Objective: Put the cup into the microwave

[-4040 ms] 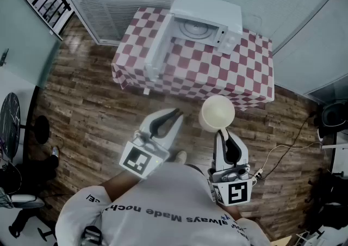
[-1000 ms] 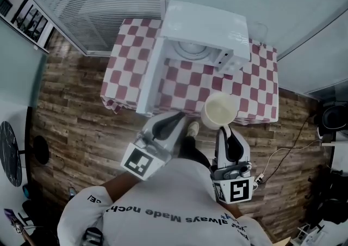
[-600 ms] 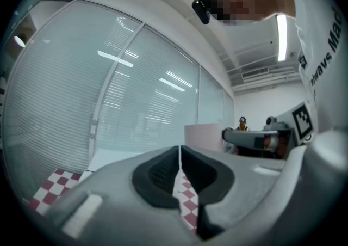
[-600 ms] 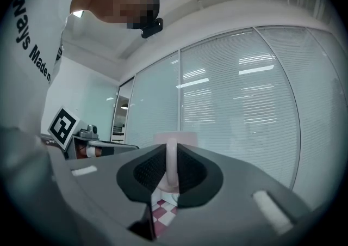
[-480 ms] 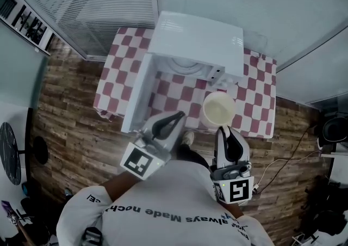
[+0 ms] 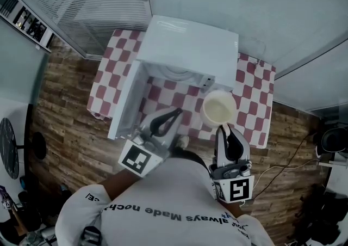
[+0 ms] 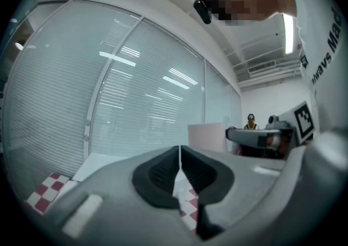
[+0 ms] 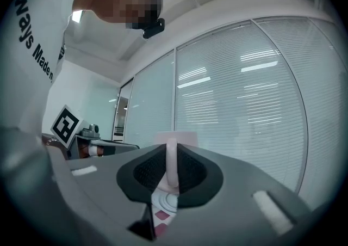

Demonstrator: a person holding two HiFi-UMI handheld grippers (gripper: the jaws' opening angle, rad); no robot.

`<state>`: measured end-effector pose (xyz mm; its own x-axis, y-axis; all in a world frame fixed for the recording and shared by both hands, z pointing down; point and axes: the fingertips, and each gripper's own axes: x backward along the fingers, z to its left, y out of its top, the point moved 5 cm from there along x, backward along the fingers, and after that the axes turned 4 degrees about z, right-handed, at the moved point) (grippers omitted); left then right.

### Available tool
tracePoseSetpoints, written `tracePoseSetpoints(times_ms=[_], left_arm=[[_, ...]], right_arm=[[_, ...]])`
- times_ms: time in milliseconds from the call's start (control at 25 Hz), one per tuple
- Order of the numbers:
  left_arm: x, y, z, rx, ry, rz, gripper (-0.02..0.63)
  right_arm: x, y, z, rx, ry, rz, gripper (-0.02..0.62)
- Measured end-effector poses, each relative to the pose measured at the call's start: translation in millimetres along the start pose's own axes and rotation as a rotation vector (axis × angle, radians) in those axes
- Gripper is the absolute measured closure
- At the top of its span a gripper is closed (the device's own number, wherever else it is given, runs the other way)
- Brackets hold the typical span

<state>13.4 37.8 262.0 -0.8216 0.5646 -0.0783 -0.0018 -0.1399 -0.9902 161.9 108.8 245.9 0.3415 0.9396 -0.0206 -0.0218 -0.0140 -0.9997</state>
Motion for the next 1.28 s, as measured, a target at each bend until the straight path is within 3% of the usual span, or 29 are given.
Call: tracePoseSetpoints(times_ms=[240,560,1280], left_arm=[[-23.3,-6.5,-0.3,0.017,0.032,-0.011,0.597],[-30.5,-13.3,13.7,0.030,0.075,-0.001,0.597],[-37.9,13.5,93.9,0.012,0.046,-0.013,0.604]], right_arm=[[-8.9,-10.8,-28.9,0.009,0.024,0.010,0.559],[-23.5,-13.1,-35.3,0.003,0.061,0.013,0.560],[-105.4,-2.2,-19.6,-0.020,0.032,-0.004,0.558]])
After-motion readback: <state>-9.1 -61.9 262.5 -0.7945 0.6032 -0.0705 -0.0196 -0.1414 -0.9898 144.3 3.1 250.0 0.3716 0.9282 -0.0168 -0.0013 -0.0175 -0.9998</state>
